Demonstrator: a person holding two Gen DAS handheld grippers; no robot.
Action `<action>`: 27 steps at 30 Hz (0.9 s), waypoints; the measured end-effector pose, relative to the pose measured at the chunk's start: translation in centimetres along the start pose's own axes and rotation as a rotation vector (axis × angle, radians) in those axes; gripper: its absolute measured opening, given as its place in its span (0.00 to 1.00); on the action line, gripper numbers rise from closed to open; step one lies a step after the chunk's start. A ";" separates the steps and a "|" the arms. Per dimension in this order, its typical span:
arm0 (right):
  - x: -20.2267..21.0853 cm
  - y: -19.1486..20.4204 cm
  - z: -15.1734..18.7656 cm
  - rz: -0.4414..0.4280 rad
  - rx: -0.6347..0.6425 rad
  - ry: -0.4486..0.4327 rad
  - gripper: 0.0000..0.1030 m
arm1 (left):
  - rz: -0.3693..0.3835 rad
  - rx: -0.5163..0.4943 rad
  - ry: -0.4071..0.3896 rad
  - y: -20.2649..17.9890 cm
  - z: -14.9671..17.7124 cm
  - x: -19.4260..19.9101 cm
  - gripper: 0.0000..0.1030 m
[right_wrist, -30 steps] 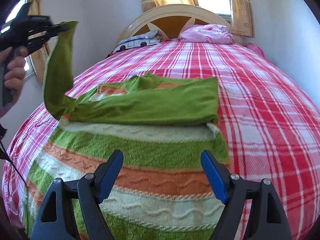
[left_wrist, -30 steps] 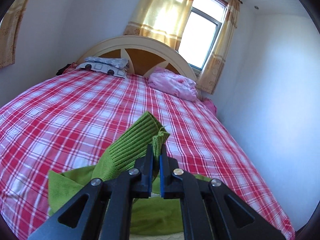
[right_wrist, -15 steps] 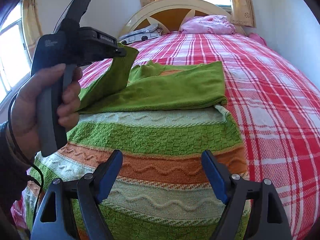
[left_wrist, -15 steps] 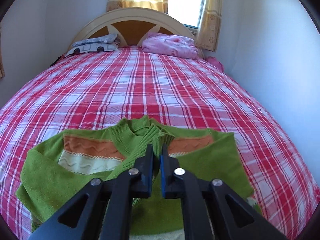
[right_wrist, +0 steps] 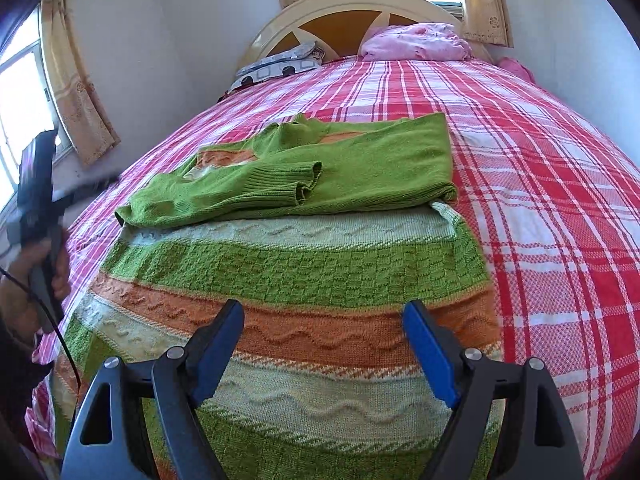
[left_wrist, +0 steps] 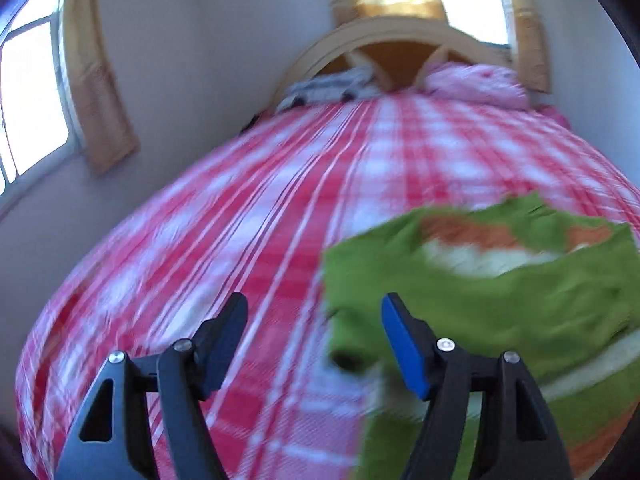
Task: Fold small clothes
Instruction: 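Open the left gripper and withdraw it from the sweater, then grasp the folded sleeve edge with the right gripper and straighten it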
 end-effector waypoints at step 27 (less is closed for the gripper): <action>-9.6 3.2 -13.9 -0.102 -0.140 0.190 0.42 | 0.231 0.034 0.170 1.3 1.8 -5.0 0.49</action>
Point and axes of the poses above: each gripper's, at about its wrist camera, not at the fingertips, and x roughly against the way its jaws point, y to its left, z to its underside, the point moved 2 cm from there along -x, roughly the way its jaws point, and after that the axes turned 9 degrees about y, right-handed, at the moved point
